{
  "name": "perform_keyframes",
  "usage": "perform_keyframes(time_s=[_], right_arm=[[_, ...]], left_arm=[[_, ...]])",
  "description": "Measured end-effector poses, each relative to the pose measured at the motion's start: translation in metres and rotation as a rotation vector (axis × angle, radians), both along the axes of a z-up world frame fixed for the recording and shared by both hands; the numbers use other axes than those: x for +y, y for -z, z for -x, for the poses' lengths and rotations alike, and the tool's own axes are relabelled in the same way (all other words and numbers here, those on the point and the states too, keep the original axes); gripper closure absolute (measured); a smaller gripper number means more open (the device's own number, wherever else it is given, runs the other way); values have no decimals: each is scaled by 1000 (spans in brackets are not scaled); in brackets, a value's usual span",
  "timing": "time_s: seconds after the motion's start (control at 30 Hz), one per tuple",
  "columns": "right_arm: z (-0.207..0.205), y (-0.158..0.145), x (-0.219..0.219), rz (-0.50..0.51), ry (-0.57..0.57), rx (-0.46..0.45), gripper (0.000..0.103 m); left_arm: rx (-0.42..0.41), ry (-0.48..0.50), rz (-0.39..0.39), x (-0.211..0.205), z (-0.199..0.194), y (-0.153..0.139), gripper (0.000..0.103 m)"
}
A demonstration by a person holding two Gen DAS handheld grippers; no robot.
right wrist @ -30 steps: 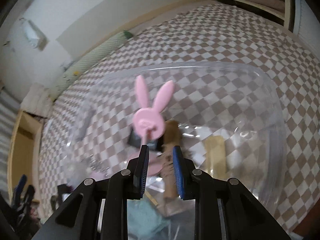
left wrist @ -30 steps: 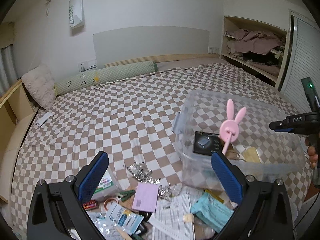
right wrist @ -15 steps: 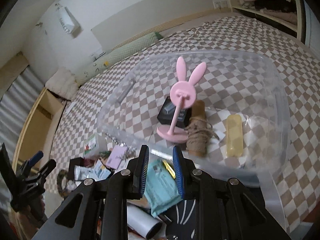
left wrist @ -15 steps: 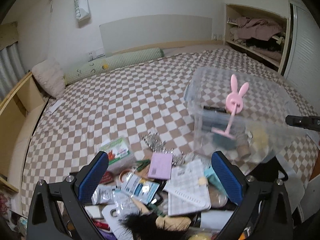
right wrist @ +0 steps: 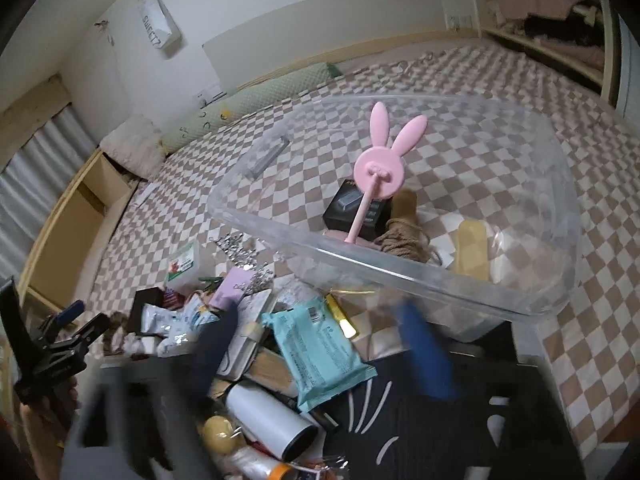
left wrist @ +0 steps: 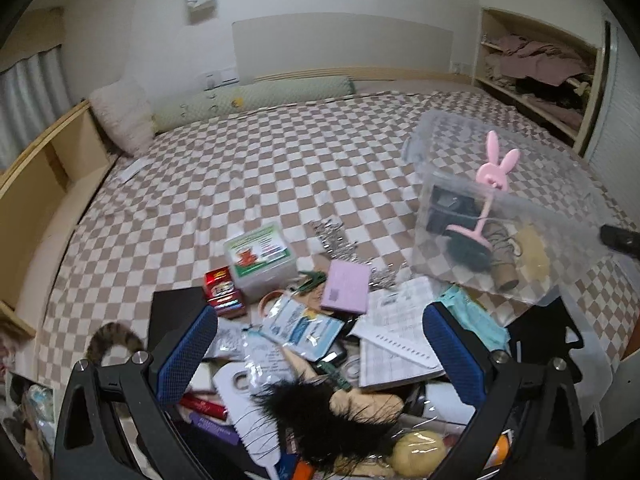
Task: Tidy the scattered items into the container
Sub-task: 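Withdraw both tools from the clear box back over the pile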
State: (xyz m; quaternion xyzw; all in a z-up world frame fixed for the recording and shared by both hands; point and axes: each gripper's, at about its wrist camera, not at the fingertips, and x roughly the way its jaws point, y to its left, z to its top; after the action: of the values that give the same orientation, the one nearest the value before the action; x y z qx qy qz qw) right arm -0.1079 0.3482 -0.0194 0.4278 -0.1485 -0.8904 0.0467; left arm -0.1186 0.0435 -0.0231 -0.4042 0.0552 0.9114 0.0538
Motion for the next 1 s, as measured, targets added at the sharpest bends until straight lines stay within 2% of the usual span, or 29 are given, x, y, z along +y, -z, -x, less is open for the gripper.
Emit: perform_keyframes(time_s=[0.1,0.23,0.27,0.33,0.37,0.5,0.63,0.7,0.87,1.0], right_arm=[[-3,-2,-7,-37,-27,28,15],[-8,-4,-11,-36,-39,61,14],[-9,-5,-12,-40,-38,75,12],[-12,-7,-13,-48,-32,106,0],[-13,-7,-13,-51,-35,114,0],[-20,-13,-24,-84,-81,188,0],[-23,-14,-42,-172,-97,191,0],[-23,-13,-49,-189,-84,181,0],[-27,-17,-60,-173,-73,239,0],[-30,-17,-75,-212,-124,300,0]], left_arm=[[1,-20,5,-3,-5,3,0],[-1,-30,-8,-7,-12,5,0],[6,-30,0,-7,-14,4,0],[23,-30,18,-7,-20,3,0],[34,-29,29,-8,-23,2,0],[44,-25,-23,-19,-30,0,0],[60,-53,-64,-32,-36,-5,0],[73,-65,-63,-34,-39,-8,0],[191,-96,29,-33,-57,-22,0],[198,-66,4,-38,-64,-29,0]])
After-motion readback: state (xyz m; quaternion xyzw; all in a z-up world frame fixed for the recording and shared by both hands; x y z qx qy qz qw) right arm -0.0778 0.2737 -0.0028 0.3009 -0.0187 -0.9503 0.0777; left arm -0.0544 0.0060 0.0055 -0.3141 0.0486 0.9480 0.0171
